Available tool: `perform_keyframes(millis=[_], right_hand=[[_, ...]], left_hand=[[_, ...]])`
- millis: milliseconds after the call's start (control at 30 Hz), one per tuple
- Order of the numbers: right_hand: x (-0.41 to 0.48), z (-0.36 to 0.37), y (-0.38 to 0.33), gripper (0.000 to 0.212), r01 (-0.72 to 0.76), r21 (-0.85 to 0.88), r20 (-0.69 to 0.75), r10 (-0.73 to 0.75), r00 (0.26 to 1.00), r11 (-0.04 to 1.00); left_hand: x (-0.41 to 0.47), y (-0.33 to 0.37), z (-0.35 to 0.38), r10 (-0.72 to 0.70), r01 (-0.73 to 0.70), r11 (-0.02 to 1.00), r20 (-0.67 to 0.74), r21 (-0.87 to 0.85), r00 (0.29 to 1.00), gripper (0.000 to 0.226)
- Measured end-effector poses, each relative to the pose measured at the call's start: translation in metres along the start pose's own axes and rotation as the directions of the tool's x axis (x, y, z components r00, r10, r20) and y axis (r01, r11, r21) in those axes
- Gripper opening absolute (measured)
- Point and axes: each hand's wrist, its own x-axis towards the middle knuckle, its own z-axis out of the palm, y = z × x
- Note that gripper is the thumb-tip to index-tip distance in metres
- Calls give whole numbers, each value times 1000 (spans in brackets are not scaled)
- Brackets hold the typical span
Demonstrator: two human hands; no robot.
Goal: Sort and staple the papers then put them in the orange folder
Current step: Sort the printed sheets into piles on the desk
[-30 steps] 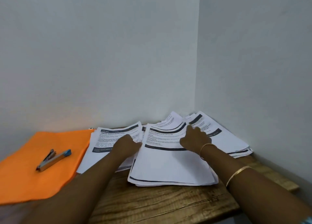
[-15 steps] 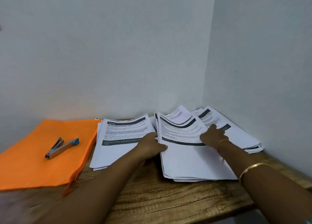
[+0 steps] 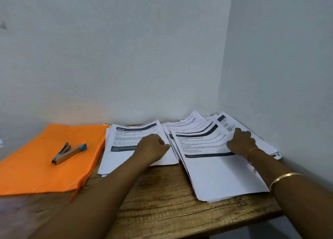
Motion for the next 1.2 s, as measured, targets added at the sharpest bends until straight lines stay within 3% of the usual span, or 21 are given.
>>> perform_keyframes(millis=[100,167,267,367,433,600,700,800,967,1067,1133,1200], right_hand=[[-14,4,-21,60,199,-122,-191,-219,957,972],[-25,11,-44,53,349,-116,-209,-366,907,930],[-48,23,-83,40,555,-60,-140,-557,818,830],[-77,39,-116,35,674,-147,54,-675,736,724],[-92,49,-132,46,687,-207,212,-654,726,696],[-110,66,-148,75,629,-254,520,-444,729,735],[-114,69,-151,78,614,-249,537,-421,731,749],[-116,70,-154,79,618,-229,534,-433,726,752],[-117,75,-156,78,659,-185,530,-491,691,729],[-117,76,-160,76,677,-134,521,-530,669,723],[-116,76,-162,72,685,-76,506,-564,653,725],[-114,76,-163,67,691,4,486,-606,630,723]], left_hand=[[10,-16,-14,-43,60,970,-75,236,996,30],[15,-32,-23,-81,109,927,-92,360,992,30],[16,-58,-35,-149,203,861,-150,467,977,29],[16,-77,-41,-254,303,827,-165,474,953,35],[18,-86,-41,-302,335,829,-145,447,942,39],[20,-99,-50,-299,347,871,-185,348,936,47],[17,-102,-55,-283,343,905,-245,252,927,44],[20,-107,-59,-248,319,925,-307,208,919,21],[22,-115,-65,-260,341,918,-344,203,903,34],[17,-113,-69,-240,340,917,-393,209,888,28],[15,-113,-72,-212,314,931,-424,187,880,13],[15,-115,-73,-197,293,945,-456,149,868,15]])
